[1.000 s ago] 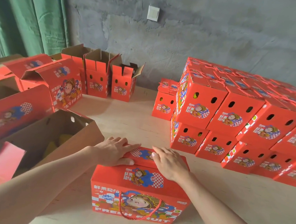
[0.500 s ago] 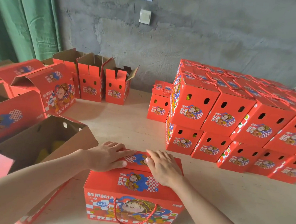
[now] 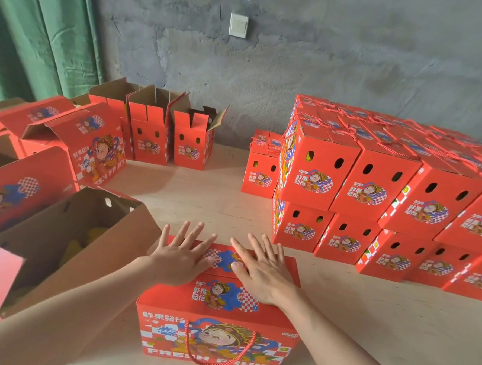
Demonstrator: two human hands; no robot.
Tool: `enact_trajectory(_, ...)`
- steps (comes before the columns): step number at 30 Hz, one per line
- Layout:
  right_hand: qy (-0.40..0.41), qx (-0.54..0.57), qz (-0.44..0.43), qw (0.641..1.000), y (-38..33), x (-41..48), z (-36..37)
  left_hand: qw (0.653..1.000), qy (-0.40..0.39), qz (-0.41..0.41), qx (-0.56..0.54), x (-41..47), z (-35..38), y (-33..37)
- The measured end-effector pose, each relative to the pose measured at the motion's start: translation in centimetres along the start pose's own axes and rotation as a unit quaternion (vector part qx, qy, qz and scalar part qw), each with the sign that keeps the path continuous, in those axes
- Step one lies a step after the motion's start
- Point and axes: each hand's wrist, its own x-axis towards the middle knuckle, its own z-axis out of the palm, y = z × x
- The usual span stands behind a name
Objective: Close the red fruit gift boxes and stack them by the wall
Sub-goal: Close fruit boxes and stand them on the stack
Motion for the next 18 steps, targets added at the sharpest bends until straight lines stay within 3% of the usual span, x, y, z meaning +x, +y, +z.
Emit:
enact_trajectory(6, -0.028, 0.028, -0.066, 0.997, 0.2, -0.9, -1.5, 0.998, 0.035, -0.043, -0.016, -1.1, -0.4, 1.0)
enact_trajectory(9, -0.022, -0.018, -0.095, 0.995, 1.5, -3.1, -1.2, 0.995, 0.073, -0.054, -0.040, -3.1, 1.5, 3.0)
enact_trajectory(12, 0.019, -0.033, -0.079, 0.996, 2.8, -5.3, -0.1, 0.992, 0.103, -0.043, -0.054, -5.3, 3.6, 4.3)
enact_trajectory(18, 0.005, -0.019, -0.065, 0.998, 2.6, -5.4, 0.2, 0.990, 0.121, -0.045, -0.058, -5.8, 2.9, 4.2)
